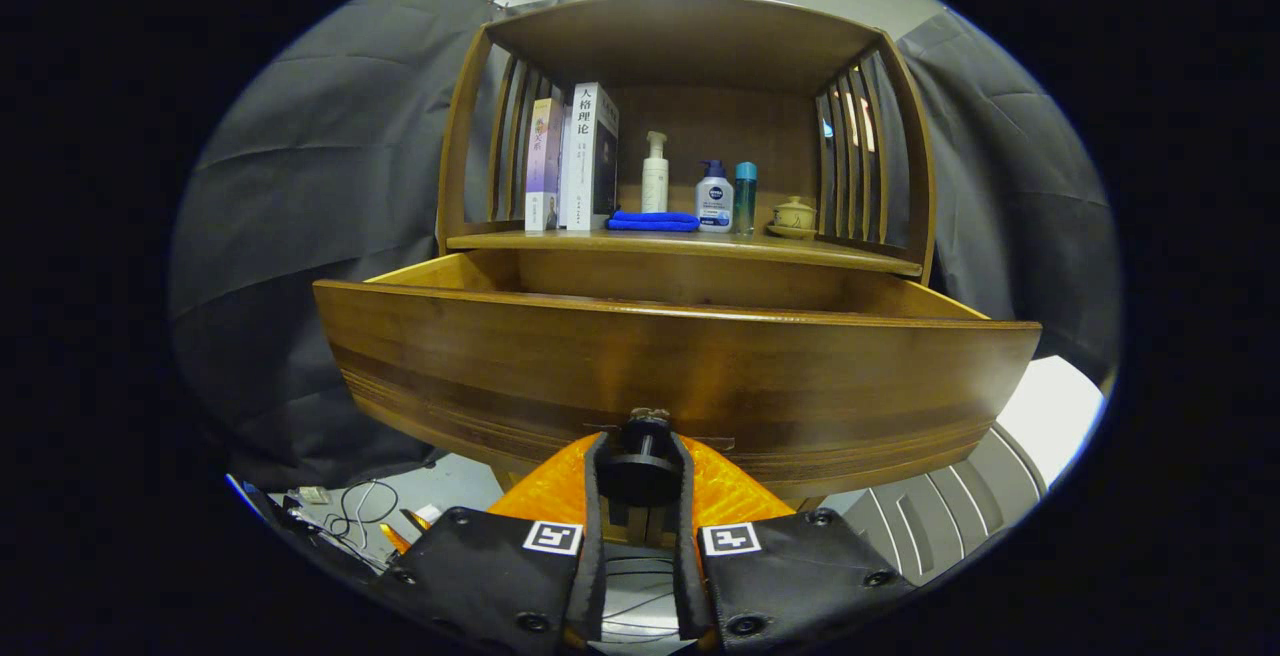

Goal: Pull open the drawer, take out the items inside it, and place them on the countertop above the cabinet.

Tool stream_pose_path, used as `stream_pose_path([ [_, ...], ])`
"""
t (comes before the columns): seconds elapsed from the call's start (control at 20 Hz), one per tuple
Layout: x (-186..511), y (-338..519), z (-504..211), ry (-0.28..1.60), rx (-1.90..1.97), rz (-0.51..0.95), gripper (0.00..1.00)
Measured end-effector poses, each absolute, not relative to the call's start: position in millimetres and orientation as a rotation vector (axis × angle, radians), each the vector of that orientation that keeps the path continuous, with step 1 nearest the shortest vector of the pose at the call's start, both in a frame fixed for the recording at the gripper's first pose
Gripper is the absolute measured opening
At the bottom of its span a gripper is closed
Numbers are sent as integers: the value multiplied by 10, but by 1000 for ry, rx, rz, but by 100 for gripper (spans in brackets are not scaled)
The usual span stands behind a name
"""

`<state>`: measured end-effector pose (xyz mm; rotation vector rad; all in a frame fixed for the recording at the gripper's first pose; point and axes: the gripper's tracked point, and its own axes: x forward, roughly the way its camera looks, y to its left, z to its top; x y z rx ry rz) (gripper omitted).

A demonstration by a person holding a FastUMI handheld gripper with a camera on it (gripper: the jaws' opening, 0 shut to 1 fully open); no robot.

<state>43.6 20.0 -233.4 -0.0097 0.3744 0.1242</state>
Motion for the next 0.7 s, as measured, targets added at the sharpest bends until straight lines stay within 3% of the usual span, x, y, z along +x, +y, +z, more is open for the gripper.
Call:
stream_pose_path([
  [0.65, 133, 300, -2349, 426, -18, 177, 30],
  [0.7, 122, 306, -2366, 441, -10, 189, 34],
])
